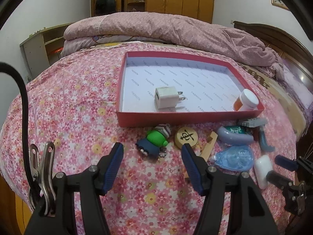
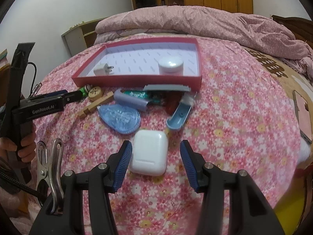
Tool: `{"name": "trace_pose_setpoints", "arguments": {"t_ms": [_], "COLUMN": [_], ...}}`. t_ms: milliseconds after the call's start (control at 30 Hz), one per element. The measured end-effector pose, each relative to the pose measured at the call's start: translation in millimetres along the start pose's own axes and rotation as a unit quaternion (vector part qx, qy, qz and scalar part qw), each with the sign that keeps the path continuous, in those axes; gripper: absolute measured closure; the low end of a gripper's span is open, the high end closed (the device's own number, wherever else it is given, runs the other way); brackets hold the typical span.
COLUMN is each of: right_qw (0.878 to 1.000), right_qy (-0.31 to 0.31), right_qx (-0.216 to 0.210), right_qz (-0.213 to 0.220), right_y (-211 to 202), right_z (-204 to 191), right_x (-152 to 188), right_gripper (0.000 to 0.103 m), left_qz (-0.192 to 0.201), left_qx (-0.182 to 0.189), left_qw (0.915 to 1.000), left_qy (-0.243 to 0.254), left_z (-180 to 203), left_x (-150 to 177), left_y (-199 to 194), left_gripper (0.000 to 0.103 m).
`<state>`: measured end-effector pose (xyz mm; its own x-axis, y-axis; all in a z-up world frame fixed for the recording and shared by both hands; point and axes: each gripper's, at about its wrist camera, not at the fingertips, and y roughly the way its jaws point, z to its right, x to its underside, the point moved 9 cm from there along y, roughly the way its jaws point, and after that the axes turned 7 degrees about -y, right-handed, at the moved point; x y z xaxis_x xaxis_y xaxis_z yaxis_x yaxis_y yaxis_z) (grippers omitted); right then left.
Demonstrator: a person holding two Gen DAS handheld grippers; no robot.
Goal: Organize rigid objects
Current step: 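Grasp the green figurine with the left tool while the right tool grasps the white earbud case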
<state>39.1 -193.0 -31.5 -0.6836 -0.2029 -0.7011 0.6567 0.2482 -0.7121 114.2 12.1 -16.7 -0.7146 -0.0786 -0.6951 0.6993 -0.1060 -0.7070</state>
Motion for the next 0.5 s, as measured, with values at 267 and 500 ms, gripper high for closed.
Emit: {"name": "trace_pose_setpoints", "arguments": {"t_ms": [267,500], "right_qw": [1.000,0.999], "right_qy": [-0.010,-0.030], "right_qx": [-0.006,0.011], "right_qz": [-0.017,-0.005], "right_y": [12,14], "right_z": [-12,-15], "right_x": [14,17], "right_gripper": [0.051,0.050], "left_qz": [0.000,0.009], "left_qx": [-0.011,-0.020], "left_qw": [0.9999,0.9997], "left_qy": [-0.003,0.011], "left_z": [-6,1], "left_x": [4,-4], "left_y": [5,13], "left_gripper": [0.038,0.038]}}
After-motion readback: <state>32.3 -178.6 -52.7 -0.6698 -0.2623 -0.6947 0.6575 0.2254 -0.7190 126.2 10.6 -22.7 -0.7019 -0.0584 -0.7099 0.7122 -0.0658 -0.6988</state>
